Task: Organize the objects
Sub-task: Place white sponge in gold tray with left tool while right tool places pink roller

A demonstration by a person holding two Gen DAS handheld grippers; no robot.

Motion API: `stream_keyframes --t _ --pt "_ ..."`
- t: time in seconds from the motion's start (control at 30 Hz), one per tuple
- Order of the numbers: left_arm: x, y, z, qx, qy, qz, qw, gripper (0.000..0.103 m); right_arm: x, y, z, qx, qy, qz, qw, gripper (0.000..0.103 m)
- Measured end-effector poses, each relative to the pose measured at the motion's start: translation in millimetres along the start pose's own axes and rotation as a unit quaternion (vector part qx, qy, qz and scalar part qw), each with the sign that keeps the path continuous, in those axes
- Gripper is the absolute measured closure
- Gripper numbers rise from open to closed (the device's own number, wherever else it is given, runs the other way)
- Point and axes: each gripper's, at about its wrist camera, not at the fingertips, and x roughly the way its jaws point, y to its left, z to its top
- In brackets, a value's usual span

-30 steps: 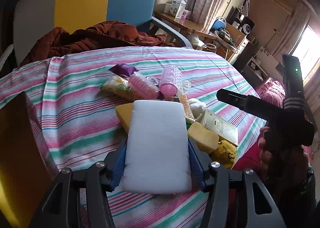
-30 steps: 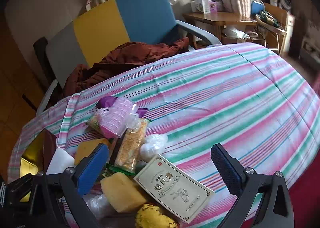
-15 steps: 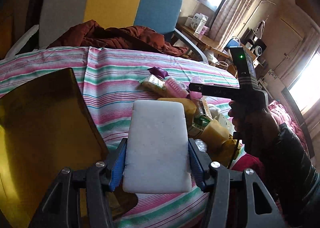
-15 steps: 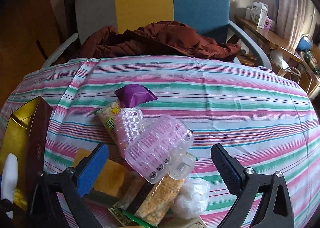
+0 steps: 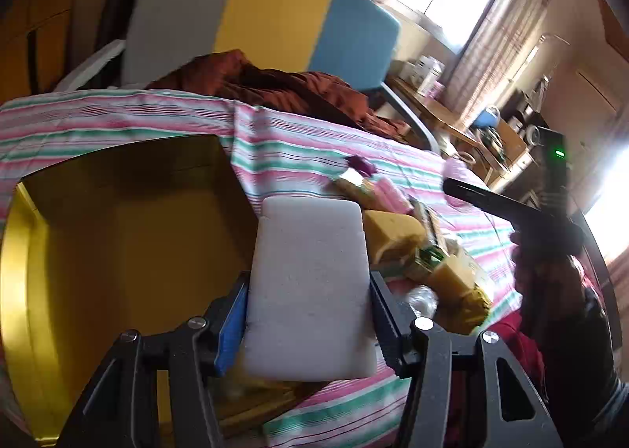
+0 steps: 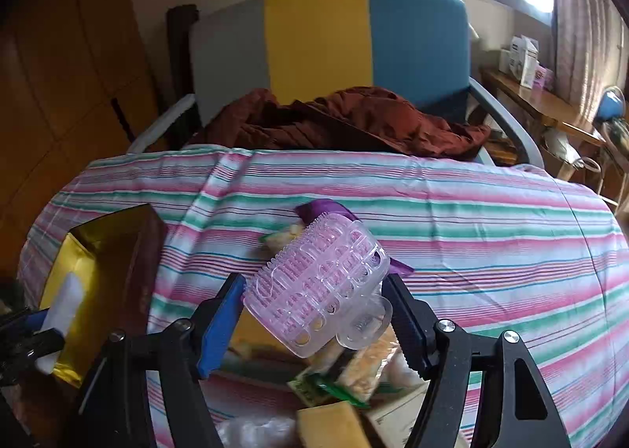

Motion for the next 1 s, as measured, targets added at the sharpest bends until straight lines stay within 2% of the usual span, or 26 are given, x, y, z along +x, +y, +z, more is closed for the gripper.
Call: stream_keyframes --t 0.17,0.33,0.4,0.5,0.6,0.7,0.73,0.87,0.9,1.0 --pt "-32 48 -9 -0.043 -0.027 0.057 0.9971 0.045 -7 78 -6 -0.055 -0.002 0.067 0.996 0.031" --pt "-61 100 -28 -0.087 -0.043 0.117 0.9884 0.045 6 155 -19 -0.104 0.018 0.127 0.986 0.031" --pt "-70 118 -39 -0.105 -0.045 0.138 0.9839 0.045 15 184 -25 -0.123 0.029 0.137 0.983 0.031" --pt "-75 138 -53 -0.122 -0.038 0.149 0.9805 0.045 27 217 -31 -0.144 0.045 0.146 0.978 0.031" --pt "-75 147 -67 -0.123 -0.027 0.166 0.9780 0.044 45 238 -30 -0.160 0.062 0.136 0.976 0.031" --pt "-77 155 -77 -0.131 -0.027 0.175 0.9754 0.034 64 251 -23 -0.153 0.073 0.124 0.978 0.031" --pt "-82 156 -82 -0.132 -0.029 0.179 0.9745 0.029 68 254 -20 -0.148 0.070 0.116 0.980 0.031" --pt "-92 164 -86 -0.139 -0.039 0.185 0.9721 0.029 86 259 -4 -0.132 0.053 0.073 0.987 0.028" --pt "-95 166 -86 -0.142 -0.043 0.187 0.9711 0.029 89 259 0 -0.129 0.047 0.061 0.989 0.025" --pt "-104 166 -86 -0.148 -0.057 0.195 0.9679 0.029 90 253 4 -0.115 0.038 0.058 0.991 0.002"
